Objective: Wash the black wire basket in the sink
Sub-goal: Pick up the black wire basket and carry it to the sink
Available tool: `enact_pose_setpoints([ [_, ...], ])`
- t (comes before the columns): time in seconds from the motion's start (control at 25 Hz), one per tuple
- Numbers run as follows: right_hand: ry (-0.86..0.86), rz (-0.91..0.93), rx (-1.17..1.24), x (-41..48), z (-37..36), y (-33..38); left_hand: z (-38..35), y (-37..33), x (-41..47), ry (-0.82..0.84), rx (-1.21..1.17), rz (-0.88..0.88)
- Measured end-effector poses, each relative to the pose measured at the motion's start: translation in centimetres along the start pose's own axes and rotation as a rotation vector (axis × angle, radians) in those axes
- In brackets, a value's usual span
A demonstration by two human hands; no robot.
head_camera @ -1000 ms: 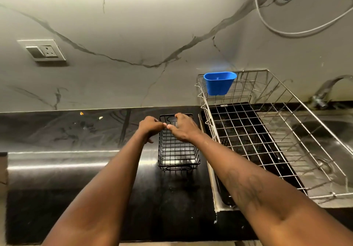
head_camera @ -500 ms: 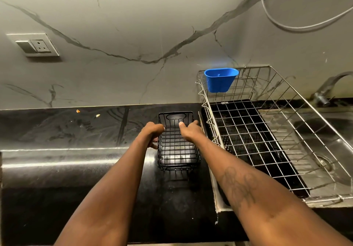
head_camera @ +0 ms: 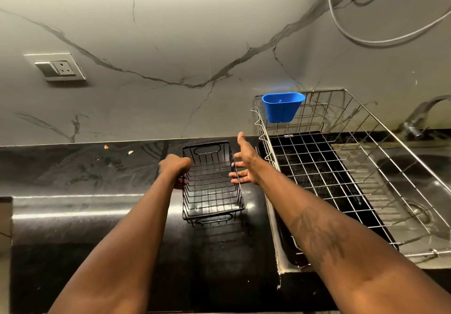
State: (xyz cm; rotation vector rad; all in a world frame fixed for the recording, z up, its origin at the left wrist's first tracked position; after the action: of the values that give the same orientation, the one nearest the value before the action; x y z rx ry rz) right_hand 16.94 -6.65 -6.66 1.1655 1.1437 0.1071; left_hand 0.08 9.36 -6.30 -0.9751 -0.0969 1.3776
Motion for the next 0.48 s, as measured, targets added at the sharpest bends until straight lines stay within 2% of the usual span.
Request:
enact_pose_setpoints([
  [0.08,0.087,0.012,0.095,-1.0,-0.3,1.0,2.4,-0.7,-0.5,-0.075,-0.06,-0.052],
  [0.16,0.145,0.005,0.173,-2.3,-0.3,1.7,4.2,-1.4,-1.6,-0.081,-0.126,-0.066],
  [0.32,0.248,0.046,0.222,-5.2,0.3,3.4,5.8,-3.8,-5.0,0.095,-0.178,0.001],
  [0.48,0.331,0.107,0.247,-8.5,2.4,4.9,6.9,-5.9,-8.4,0.144,-0.197,0.016],
])
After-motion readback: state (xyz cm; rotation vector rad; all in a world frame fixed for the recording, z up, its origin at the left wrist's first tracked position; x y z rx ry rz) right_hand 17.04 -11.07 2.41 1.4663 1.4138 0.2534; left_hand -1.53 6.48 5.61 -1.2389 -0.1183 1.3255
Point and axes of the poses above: each hand's wrist, its own x-axis towards the middle knuckle, its own z-axis out of the back of the hand, y = z × x, the point moved 7 cm from there along x, towards the middle knuckle, and after that the axes turned 2 degrees about x, right-handed, at the moved point
